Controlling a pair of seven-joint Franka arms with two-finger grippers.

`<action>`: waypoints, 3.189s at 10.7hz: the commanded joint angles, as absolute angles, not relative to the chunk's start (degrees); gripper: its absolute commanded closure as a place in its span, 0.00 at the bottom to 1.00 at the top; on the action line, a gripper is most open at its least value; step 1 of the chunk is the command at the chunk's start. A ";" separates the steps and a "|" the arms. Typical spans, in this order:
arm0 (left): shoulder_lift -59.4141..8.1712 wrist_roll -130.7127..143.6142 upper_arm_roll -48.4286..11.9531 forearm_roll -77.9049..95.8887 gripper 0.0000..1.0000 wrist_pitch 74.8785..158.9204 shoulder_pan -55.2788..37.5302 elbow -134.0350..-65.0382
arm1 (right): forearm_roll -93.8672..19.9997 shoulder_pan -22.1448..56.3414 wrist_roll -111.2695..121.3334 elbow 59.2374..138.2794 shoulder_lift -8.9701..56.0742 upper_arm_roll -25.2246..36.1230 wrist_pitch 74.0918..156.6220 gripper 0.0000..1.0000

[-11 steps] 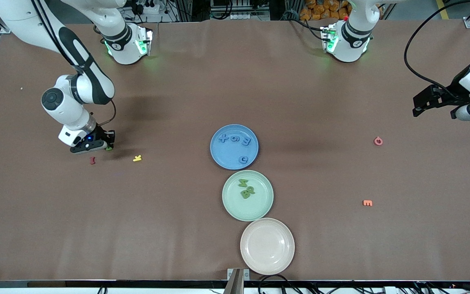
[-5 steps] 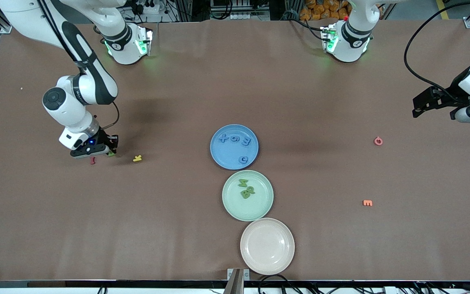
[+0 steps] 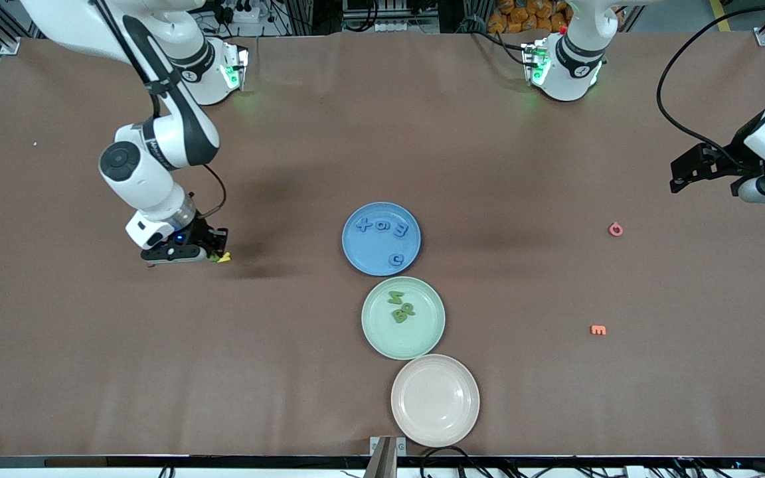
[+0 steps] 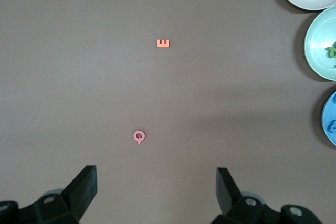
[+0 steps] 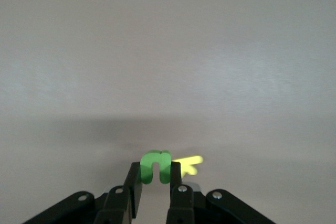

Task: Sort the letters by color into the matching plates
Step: 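Carry the green n to the green plate with the right gripper, then release the n onto the green plate with the right gripper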

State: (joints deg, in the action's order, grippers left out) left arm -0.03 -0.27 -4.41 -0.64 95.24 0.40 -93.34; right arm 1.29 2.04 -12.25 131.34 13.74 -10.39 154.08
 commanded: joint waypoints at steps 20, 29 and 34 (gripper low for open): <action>0.35 -3.87 -5.01 -0.35 0.00 94.39 -0.09 -92.72 | 2.11 29.71 -76.29 75.06 51.50 -10.55 154.57 0.98; 0.35 -4.13 -5.01 -0.35 0.00 94.39 -0.09 -92.72 | 2.02 26.20 -74.97 83.29 41.87 -10.46 154.25 0.00; 0.61 -4.04 -5.18 -0.09 0.00 94.39 -0.09 -92.72 | 1.32 17.24 -69.18 94.65 25.78 -16.60 142.76 0.00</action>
State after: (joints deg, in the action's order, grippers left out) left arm -0.01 -2.73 -5.08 -0.65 95.24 -0.13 -93.08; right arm 1.37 21.33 -72.13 86.94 34.41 -13.26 146.81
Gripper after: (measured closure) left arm 0.000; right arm 0.000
